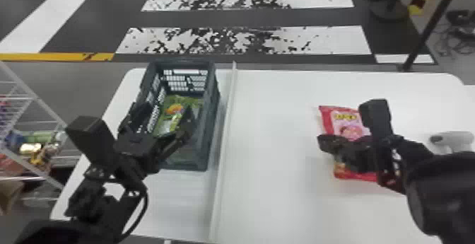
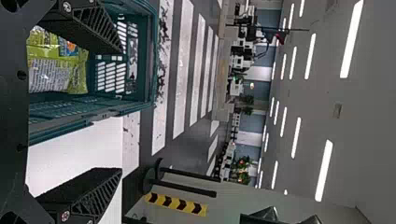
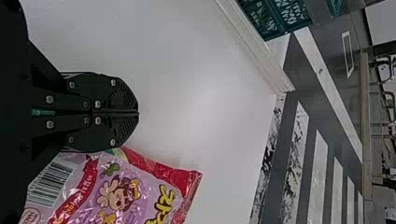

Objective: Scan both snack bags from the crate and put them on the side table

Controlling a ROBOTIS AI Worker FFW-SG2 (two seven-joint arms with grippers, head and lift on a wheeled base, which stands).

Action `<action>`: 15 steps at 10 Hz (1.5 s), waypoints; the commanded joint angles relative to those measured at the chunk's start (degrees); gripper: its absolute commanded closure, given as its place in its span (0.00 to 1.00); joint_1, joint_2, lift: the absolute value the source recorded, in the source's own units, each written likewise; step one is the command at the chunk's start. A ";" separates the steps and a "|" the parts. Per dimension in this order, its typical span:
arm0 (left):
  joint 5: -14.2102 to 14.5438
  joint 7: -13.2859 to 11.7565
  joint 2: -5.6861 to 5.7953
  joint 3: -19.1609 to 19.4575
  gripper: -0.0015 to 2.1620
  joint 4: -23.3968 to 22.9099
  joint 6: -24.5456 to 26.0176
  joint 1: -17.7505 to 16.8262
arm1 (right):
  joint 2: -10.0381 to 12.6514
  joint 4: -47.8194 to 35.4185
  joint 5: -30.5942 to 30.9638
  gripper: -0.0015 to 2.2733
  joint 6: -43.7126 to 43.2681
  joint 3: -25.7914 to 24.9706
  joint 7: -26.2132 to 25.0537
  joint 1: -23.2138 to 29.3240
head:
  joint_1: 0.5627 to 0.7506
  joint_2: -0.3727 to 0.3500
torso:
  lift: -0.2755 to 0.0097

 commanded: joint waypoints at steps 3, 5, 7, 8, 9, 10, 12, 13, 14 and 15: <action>0.01 0.00 0.11 0.28 0.05 -0.22 0.00 0.38 | 0.33 3.35 1.91 0.99 -0.17 0.69 -1.36 -3.04 | 0.70 0.67 | 0.66; 0.18 0.00 0.19 0.28 0.05 -0.13 0.00 0.20 | 0.07 5.73 2.44 0.99 -0.17 0.43 -2.59 -4.35 | 0.70 0.65 | 0.66; 0.36 0.00 0.19 0.45 0.05 -0.13 0.00 0.20 | -0.02 6.78 2.62 0.99 -0.17 -0.36 -3.20 -4.88 | 0.70 0.62 | 0.66; 0.45 0.00 0.28 0.45 0.05 -0.13 0.00 0.20 | -0.02 7.04 2.62 0.99 -0.17 -0.80 -3.20 -5.06 | 0.70 0.61 | 0.66; 0.36 0.00 0.28 0.45 0.05 -0.13 0.00 0.20 | -0.20 7.22 2.62 0.99 -0.17 -1.24 -3.20 -5.06 | 0.70 0.61 | 0.66; 0.36 0.00 0.28 0.54 0.05 -0.05 0.00 0.20 | -0.20 6.43 1.30 0.99 -0.17 -1.85 -3.11 -4.18 | 0.70 0.60 | 0.66; 0.36 0.00 0.19 0.45 0.05 -0.22 0.00 0.29 | -0.20 -5.00 -4.24 0.94 0.71 -3.70 -3.20 1.10 | 0.70 0.60 | 0.66; 0.27 0.00 0.19 0.45 0.05 -0.31 0.00 0.38 | -0.11 -11.50 -6.88 0.68 1.94 -6.07 -3.20 3.47 | 0.70 0.62 | 0.66; 0.27 0.00 0.28 0.54 0.05 -0.31 0.00 0.46 | -0.11 -16.42 -7.67 0.16 4.57 -8.80 -3.20 4.96 | 0.70 0.63 | 0.66; 0.27 -0.09 0.28 0.45 0.05 -0.40 0.00 0.46 | -0.11 -19.15 -7.67 0.01 6.68 -11.52 -3.73 6.10 | 0.70 0.62 | 0.66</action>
